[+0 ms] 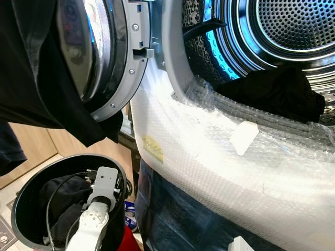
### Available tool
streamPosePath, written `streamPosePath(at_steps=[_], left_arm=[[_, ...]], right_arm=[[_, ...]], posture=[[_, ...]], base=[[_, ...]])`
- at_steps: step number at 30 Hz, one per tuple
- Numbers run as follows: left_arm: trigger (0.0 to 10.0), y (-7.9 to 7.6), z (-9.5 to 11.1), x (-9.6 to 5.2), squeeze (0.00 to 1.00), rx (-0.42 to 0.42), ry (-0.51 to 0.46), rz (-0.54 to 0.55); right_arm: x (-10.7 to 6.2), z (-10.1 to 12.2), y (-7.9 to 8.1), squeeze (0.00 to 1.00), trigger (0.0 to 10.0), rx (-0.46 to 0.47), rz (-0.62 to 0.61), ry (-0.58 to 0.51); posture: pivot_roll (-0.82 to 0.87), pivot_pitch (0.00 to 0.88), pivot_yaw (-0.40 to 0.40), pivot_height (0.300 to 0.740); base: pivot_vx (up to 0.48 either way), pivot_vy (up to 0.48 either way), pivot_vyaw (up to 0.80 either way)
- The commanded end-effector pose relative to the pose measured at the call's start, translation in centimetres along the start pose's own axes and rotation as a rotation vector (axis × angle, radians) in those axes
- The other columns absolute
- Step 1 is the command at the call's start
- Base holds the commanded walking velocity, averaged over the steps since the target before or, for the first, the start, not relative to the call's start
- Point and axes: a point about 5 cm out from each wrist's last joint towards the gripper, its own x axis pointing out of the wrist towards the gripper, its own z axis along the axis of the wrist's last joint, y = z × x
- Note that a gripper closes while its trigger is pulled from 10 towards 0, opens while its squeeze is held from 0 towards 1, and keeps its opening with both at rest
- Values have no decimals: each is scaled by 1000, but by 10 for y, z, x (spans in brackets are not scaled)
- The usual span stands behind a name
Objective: Clothes washing
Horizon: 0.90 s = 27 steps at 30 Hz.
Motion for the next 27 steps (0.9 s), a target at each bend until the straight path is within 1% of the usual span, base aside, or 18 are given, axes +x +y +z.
streamPosePath(at_steps=[1, 2, 4, 5, 7, 8, 9, 11, 12, 13, 15, 16, 19, 20, 21, 22, 25, 27], left_arm=[[10000, -1, 8, 3, 0, 9, -36, -20], [10000, -1, 9, 3, 0, 11, -38, -21], [10000, 0, 10, 3, 0, 12, -44, -21], [10000, 1, 11, 3, 0, 11, -48, -18], [10000, 3, 11, 0, 0, 8, -52, -9], [10000, 4, 10, -1, 0, 11, -49, -9], [10000, 5, 7, -4, 0, 17, -43, -15], [10000, 5, 3, -8, 0, 24, -36, -23], [10000, 5, 2, -9, 0, 27, -33, -25], [10000, 5, 2, -9, 0, 27, -33, -25], [10000, 7, 0, -12, 0, 19, -32, -24], [10000, 8, 0, -14, 0, 16, -33, -27], [10000, 10, -1, -17, 0, 10, -29, -43], [10000, 10, -1, -17, 0, 10, -29, -43], [10000, 13, -1, -20, 0, 5, -26, -54], [10000, 13, -1, -20, 0, 5, -26, -54], [10000, 20, 3, -24, 0, 1, -38, -35], [10000, 33, 21, -27, 0, -10, -86, 19]], right_arm=[[2, 4, 0, 0, 10000, -76, 27, -28], [3, 2, 0, 0, 10000, -83, 31, -21], [3, -14, -1, 0, 10000, -72, 22, 38], [3, -22, -6, 0, 10000, -58, -19, 62], [3, -39, -21, 0, 10000, -22, -152, 108], [3, -43, -27, 0, 10000, -5, -203, 110], [0, -48, -42, 0, 10000, 41, -332, 88], [-4, -54, -57, 0, 10000, 102, -471, 73], [-5, -56, -61, 0, 10000, 125, -515, 76], [-5, -56, -61, 0, 10000, 125, -515, 76], [-11, -66, -73, 0, 10000, 200, -653, 76], [-13, -68, -78, 0, 10000, 258, -729, 36], [-12, -73, -84, 0, 10000, 366, -838, -35], [-12, -73, -84, 0, 10000, 366, -838, -35], [-4, -79, -83, 0, 10000, 423, -869, -33], [-4, -79, -83, 0, 10000, 423, -869, -33], [2, -89, -81, 0, 10000, 443, -903, 31], [1, -102, -80, 0, 10000, 511, -997, 93]], posture=[[-107, 0, 6, 740], [-99, 0, 4, 740], [-82, 5, 2, 740], [-69, 6, 4, 740], [-54, 8, 4, 740], [-51, 3, 6, 740], [-49, 6, 8, 740], [-46, 0, 10, 740], [-46, 0, 10, 740], [-46, 0, 10, 740], [-40, 0, 10, 740], [-35, 0, 10, 740], [-12, 0, 15, 740], [-12, 0, 15, 740], [1, 0, 14, 740], [1, 0, 14, 740], [12, 0, 13, 740], [12, 0, 14, 740]], base=[[0, 0, 0], [0, 0, 0], [0, 0, 0], [0, 0, 0], [0, 0, 0], [0, 0, 0], [0, 0, 0], [0, 0, 0], [0, 0, 0], [0, 0, 0], [0, 0, 0], [0, 0, 0], [0, 0, 0], [0, 0, 0], [0, 0, 0], [0, 0, 0], [0, 0, 0], [0, 0, 0]])
